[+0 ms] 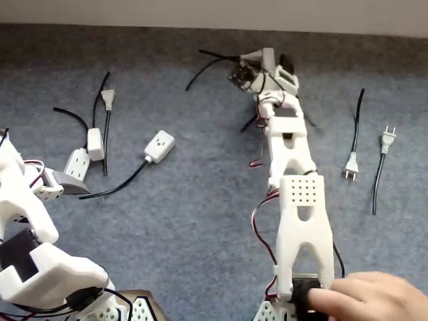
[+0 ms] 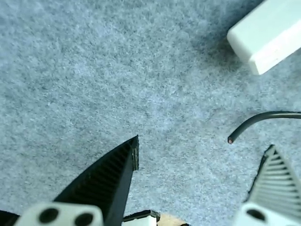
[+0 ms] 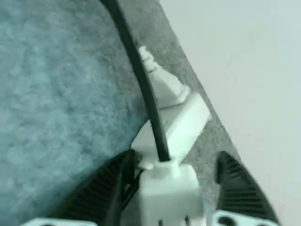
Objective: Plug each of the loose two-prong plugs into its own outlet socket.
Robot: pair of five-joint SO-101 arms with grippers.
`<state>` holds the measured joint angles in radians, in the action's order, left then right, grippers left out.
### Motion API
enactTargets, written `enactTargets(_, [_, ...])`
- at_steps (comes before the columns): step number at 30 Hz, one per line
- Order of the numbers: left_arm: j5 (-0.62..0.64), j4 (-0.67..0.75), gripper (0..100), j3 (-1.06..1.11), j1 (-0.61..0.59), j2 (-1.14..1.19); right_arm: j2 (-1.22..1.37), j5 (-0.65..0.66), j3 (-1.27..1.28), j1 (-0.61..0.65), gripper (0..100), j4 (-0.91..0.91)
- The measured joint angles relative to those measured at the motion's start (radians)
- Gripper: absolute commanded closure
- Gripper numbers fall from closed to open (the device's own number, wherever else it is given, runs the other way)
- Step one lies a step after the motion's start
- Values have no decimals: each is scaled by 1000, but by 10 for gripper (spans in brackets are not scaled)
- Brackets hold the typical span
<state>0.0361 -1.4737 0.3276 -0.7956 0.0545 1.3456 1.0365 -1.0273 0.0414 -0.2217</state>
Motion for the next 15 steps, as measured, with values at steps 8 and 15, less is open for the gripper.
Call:
enactTargets(8, [31, -18, 607, 0, 6, 0, -49, -87, -164, -81, 676, -212])
enactTargets(15, [100, -28, 607, 0, 71, 0, -224, -471, -551, -135, 676, -565])
